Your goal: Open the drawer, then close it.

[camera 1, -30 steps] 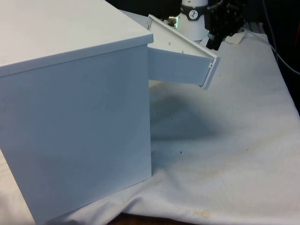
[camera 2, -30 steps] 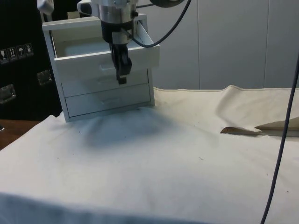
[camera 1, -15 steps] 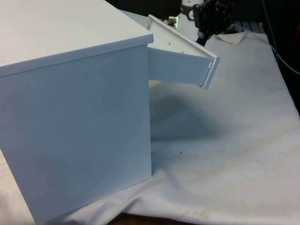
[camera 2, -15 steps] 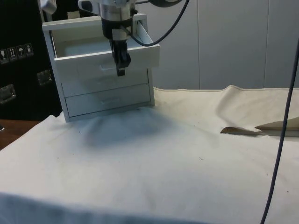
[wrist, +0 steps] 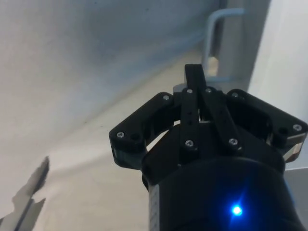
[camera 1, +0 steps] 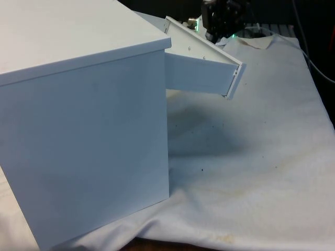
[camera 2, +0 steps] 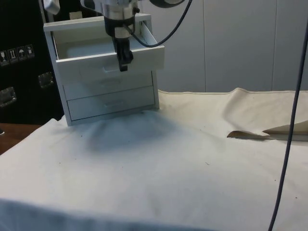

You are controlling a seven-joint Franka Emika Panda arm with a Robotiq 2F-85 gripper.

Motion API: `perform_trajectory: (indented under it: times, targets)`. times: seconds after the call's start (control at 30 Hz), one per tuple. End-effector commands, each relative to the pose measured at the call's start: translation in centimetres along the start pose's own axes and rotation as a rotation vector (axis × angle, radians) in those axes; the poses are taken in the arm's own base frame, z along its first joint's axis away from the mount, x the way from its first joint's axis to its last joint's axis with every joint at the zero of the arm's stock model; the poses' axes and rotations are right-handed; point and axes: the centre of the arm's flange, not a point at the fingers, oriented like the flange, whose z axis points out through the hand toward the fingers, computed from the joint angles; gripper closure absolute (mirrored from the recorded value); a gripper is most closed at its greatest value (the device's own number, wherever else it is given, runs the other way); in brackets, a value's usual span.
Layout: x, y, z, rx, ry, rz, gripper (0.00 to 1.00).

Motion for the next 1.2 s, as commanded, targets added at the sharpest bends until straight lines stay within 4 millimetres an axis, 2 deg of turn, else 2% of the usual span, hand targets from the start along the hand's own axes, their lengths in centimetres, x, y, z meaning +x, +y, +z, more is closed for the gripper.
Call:
perform_trajectory:
  times: [0.0, 0.5, 0.53, 0.57, 0.6, 0.8, 0.83, 0.9, 1.07, 1.17]
  targets:
    - [0.1, 0.6, 0.1, -0.022, 0.003, 0.002, 1.00]
    - [-0.2, 3.0, 0.9, -0.089, -0.016, 0.003, 1.00]
    - [-0.2, 3.1, 0.9, -0.090, -0.017, 0.004, 1.00]
    - [-0.2, 2.1, 0.7, -0.063, -0.017, 0.005, 1.00]
    - [-0.2, 3.2, 0.8, -0.095, -0.017, 0.004, 1.00]
    - [-0.2, 4.1, 0.2, -0.115, -0.021, 0.007, 1.00]
    - [-0.2, 3.5, 0.3, -0.096, -0.016, 0.004, 1.00]
    - [-0.1, 4.4, -0.1, -0.120, -0.022, 0.010, 1.00]
    - [0.0, 4.7, -0.5, -0.117, -0.024, 0.016, 1.00]
    - [0.1, 5.5, -0.9, -0.139, -0.026, 0.020, 1.00]
